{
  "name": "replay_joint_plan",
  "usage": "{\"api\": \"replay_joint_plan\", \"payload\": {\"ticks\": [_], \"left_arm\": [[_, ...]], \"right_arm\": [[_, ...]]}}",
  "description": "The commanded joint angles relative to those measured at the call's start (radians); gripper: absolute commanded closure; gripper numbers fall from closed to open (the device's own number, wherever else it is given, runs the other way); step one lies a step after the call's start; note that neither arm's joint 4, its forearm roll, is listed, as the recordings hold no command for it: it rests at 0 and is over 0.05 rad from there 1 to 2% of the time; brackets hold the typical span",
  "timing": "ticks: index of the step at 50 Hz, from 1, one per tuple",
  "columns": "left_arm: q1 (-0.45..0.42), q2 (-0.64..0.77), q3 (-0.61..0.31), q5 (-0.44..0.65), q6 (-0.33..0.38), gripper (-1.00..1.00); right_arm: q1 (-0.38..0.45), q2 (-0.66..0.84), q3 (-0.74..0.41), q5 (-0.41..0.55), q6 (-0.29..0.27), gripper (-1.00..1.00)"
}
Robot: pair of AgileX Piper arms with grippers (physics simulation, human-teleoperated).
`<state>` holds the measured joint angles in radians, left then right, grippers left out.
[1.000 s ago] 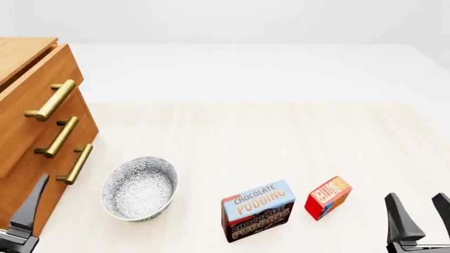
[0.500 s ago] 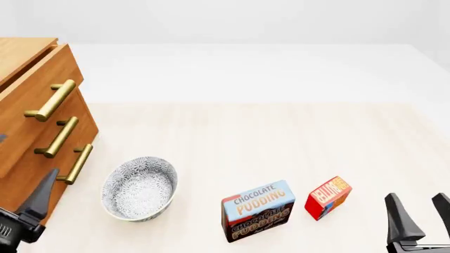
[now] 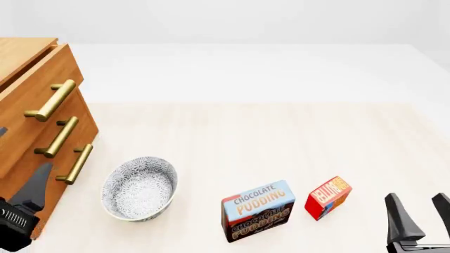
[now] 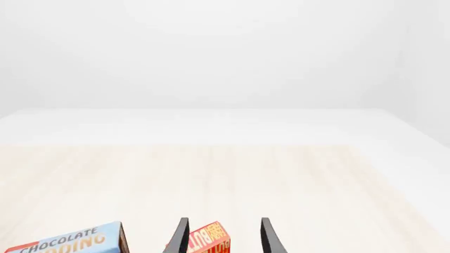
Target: Put the butter at the back in the top drawer of the cabinet and close it.
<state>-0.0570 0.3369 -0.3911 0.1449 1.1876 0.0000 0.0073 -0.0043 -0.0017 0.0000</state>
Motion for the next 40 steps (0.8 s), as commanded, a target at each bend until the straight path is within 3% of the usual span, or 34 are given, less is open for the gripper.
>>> {"api": "replay_joint_plan", "payload": {"ticks": [1,11,40], "left_arm": [[0.019,0.033,-0.010,-0.025,0.065,-1.00],[0.017,0.103,0.002,-0.098,0.114,-1.00],[0.049,0.277,0.018,-0.256,0.167,-1.00]], "right_arm": [[0.000,0.000,0.000,0.000,0.000,-1.00],[0.000,0.000,0.000,0.000,0.000,-1.00],[0.000,0.000,0.000,0.000,0.000,-1.00]]}}
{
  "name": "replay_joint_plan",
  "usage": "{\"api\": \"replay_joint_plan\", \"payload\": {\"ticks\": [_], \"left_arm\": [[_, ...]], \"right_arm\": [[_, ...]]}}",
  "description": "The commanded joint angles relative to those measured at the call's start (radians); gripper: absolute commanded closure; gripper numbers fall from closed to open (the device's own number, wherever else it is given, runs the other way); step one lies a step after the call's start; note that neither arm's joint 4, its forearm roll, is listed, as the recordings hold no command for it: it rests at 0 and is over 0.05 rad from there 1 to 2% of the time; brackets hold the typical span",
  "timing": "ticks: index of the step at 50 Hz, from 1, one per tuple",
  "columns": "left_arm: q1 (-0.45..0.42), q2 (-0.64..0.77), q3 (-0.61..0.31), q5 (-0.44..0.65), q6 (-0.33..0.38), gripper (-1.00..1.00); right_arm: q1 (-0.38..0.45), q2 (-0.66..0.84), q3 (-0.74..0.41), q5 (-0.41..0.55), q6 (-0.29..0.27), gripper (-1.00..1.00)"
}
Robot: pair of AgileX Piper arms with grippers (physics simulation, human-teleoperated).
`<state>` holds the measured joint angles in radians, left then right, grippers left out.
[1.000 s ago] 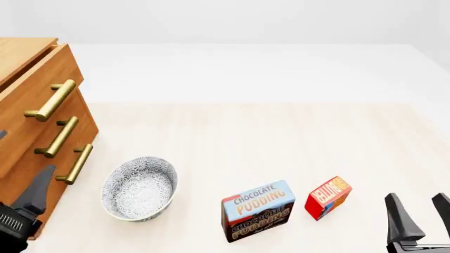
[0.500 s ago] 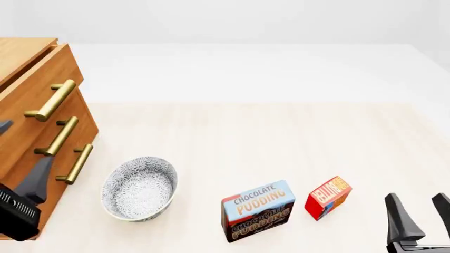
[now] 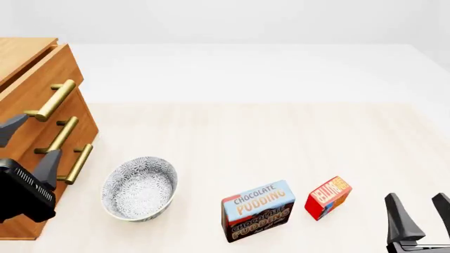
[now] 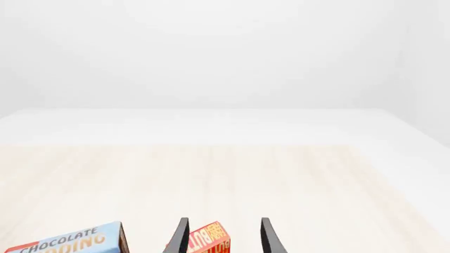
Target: Put the butter at the back in the top drawer of the cabinet and close it.
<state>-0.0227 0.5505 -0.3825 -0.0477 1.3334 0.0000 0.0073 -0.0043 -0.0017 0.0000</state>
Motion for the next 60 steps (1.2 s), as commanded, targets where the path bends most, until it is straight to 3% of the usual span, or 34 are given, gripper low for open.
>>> {"api": "replay_joint_plan", "payload": {"ticks": [1,60], "left_arm": [[0.014,0.064,0.010,-0.063,0.021,-1.00],[0.084,0.246,-0.022,-0.198,0.060,-1.00]], "right_arm": [[0.000,0.000,0.000,0.000,0.000,-1.00],[0.000,0.000,0.000,0.000,0.000,-1.00]]}}
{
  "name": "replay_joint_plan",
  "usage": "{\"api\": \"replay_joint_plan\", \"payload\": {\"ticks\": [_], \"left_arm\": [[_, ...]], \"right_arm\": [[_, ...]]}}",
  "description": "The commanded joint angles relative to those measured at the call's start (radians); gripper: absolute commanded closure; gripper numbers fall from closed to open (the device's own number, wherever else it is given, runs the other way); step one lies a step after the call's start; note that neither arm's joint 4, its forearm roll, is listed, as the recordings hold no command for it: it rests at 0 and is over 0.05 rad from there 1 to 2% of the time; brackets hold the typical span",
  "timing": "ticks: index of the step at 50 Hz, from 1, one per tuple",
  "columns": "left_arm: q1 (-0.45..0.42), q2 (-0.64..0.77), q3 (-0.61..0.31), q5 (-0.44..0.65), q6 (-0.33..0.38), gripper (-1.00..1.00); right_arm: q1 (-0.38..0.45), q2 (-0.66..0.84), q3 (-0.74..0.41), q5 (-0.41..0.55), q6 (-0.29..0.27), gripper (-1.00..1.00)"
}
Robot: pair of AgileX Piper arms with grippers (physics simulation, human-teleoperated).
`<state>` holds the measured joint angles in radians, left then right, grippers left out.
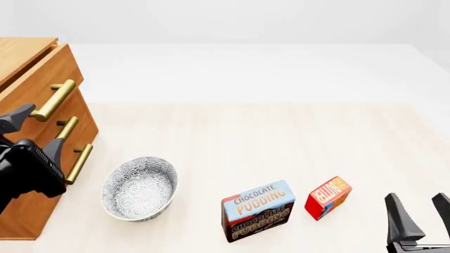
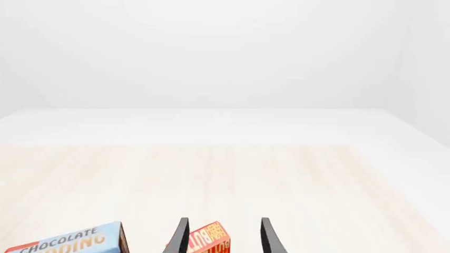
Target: Put the butter at the back in the top drawer of the cabinet and close it.
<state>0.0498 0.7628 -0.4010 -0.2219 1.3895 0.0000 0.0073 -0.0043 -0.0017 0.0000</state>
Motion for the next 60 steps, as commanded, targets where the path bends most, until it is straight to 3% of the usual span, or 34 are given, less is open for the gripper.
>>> {"api": "replay_joint_plan", "payload": {"ticks": [1,30,41,42,60], "left_arm": [[0.013,0.038,-0.004,-0.027,0.005,-1.00],[0.041,0.129,-0.018,-0.088,0.012,-1.00],[0.073,0.147,-0.025,-0.089,0.012,-1.00],[0.118,0.182,-0.026,-0.107,0.018,-1.00],[0.126,0.217,-0.036,-0.130,0.021,-1.00]], "right_arm": [[0.000,0.000,0.000,0.000,0.000,-1.00],[0.000,0.000,0.000,0.000,0.000,-1.00],[0.000,0.000,0.000,0.000,0.000,-1.00],[0.000,0.000,0.000,0.000,0.000,-1.00],[0.000,0.000,0.000,0.000,0.000,-1.00]]}}
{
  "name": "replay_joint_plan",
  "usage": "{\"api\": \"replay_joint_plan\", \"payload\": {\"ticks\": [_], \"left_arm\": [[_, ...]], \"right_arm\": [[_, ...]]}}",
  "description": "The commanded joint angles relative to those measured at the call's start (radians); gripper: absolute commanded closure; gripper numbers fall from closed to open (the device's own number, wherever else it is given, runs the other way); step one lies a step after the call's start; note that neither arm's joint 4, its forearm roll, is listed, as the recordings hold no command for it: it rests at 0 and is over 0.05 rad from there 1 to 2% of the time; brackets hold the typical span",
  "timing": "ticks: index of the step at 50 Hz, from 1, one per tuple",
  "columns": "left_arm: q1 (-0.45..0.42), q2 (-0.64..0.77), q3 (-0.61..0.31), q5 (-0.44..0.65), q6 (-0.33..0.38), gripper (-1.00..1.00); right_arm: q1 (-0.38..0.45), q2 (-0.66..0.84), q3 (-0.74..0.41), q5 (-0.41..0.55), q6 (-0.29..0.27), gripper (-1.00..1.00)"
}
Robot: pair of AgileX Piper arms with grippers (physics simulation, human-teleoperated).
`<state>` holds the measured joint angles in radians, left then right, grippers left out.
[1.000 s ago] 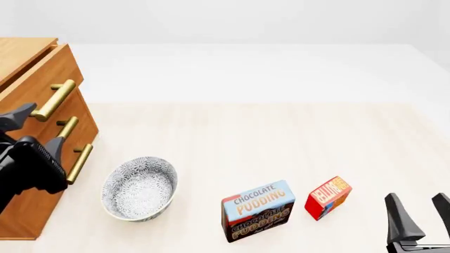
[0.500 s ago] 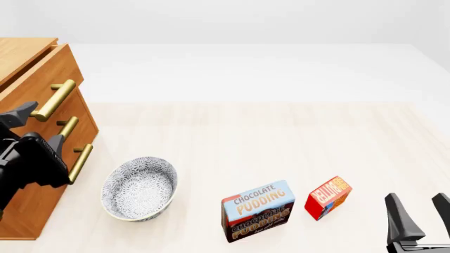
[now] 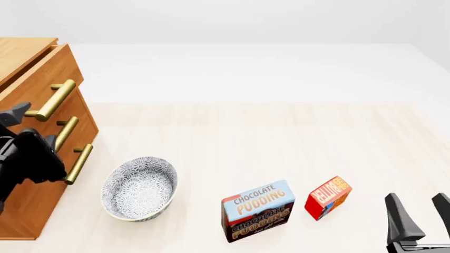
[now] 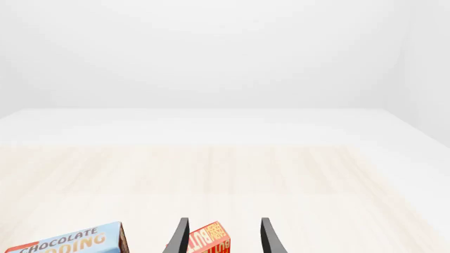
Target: Put the butter at the back in the top drawer of the cabinet and close it.
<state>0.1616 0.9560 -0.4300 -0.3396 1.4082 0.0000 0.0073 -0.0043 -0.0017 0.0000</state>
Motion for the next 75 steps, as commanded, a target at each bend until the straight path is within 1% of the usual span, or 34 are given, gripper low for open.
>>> {"api": "replay_joint_plan", "payload": {"ticks": [1,11,34,56,62,69,70,75], "left_arm": [[0.014,0.025,-0.007,-0.013,0.002,-1.00],[0.010,0.032,-0.011,-0.016,0.001,-1.00],[0.017,0.109,-0.020,-0.081,-0.002,-1.00],[0.015,0.150,-0.026,-0.114,-0.005,-1.00],[0.012,0.145,-0.034,-0.094,-0.018,-1.00],[-0.015,0.146,-0.045,-0.092,-0.024,-1.00],[-0.022,0.145,-0.042,-0.095,-0.021,1.00],[-0.024,0.139,-0.038,-0.093,-0.019,1.00]], "right_arm": [[0.000,0.000,0.000,0.000,0.000,-1.00],[0.000,0.000,0.000,0.000,0.000,-1.00],[0.000,0.000,0.000,0.000,0.000,-1.00],[0.000,0.000,0.000,0.000,0.000,-1.00],[0.000,0.000,0.000,0.000,0.000,-1.00],[0.000,0.000,0.000,0.000,0.000,-1.00],[0.000,0.000,0.000,0.000,0.000,-1.00],[0.000,0.000,0.000,0.000,0.000,-1.00]]}}
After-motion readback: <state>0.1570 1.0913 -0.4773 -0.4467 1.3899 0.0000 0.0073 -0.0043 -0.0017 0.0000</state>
